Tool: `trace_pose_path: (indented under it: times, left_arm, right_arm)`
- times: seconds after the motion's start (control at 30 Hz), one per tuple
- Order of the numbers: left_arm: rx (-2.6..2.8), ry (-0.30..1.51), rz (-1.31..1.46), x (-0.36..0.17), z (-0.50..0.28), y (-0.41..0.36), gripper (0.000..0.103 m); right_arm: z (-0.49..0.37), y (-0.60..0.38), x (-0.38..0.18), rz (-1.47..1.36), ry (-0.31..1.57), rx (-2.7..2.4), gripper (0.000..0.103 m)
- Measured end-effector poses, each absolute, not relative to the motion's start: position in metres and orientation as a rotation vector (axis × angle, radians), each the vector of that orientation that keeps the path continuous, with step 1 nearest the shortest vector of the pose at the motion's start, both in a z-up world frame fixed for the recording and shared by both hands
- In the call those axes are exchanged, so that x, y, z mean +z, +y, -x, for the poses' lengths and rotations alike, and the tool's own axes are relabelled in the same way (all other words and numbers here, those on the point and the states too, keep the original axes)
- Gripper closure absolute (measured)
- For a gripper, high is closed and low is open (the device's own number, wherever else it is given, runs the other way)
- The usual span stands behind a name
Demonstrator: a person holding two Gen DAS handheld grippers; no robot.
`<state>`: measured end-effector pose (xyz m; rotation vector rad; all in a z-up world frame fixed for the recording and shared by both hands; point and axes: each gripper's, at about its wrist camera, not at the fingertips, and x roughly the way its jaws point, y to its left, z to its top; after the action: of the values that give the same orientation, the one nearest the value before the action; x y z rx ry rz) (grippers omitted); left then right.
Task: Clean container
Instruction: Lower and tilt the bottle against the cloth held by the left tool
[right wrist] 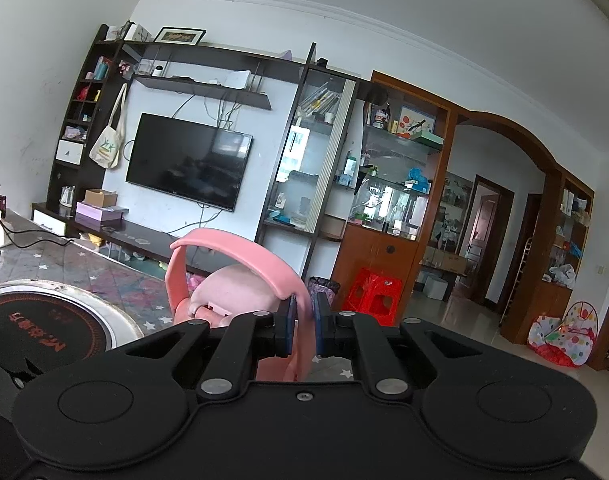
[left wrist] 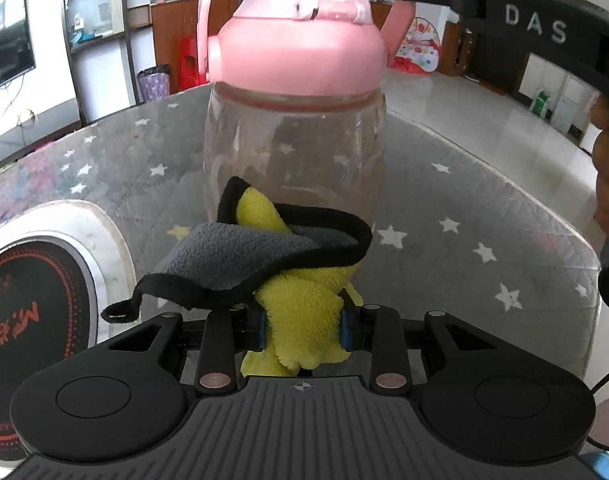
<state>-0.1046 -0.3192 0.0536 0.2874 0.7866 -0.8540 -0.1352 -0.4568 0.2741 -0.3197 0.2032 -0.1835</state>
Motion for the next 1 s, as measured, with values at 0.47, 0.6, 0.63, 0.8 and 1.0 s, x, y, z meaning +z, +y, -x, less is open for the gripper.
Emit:
trace_pose_path:
  times: [0.47, 0.6, 0.63, 0.8, 1.0]
  left_arm:
    - [-0.839, 0.740, -0.278, 0.084, 0.101, -0.310, 0.071]
    - [-0.843, 0.701, -0.277, 0.103, 0.100, -0.308, 0.071]
    - [-0.842, 0.688, -0.281, 0.108, 0.100, -0.308, 0.071]
    - [-0.845, 0.650, -0.291, 0.124, 0.099, -0.309, 0.071]
    - [-0.854, 0.652, -0.291, 0.120, 0.094, -0.312, 0.071]
  right_arm:
    - [0.134, -0.454, 0.278, 0.315, 0.208, -0.184, 0.092]
    - [0.136, -0.457, 0.279, 0.317, 0.209, -0.183, 0.092]
    - [0.136, -0.457, 0.279, 0.316, 0.209, -0.183, 0.092]
    - [0.136, -0.456, 0.279, 0.317, 0.208, -0.183, 0.092]
    - [0.137, -0.454, 0.279, 0.314, 0.208, -0.184, 0.092]
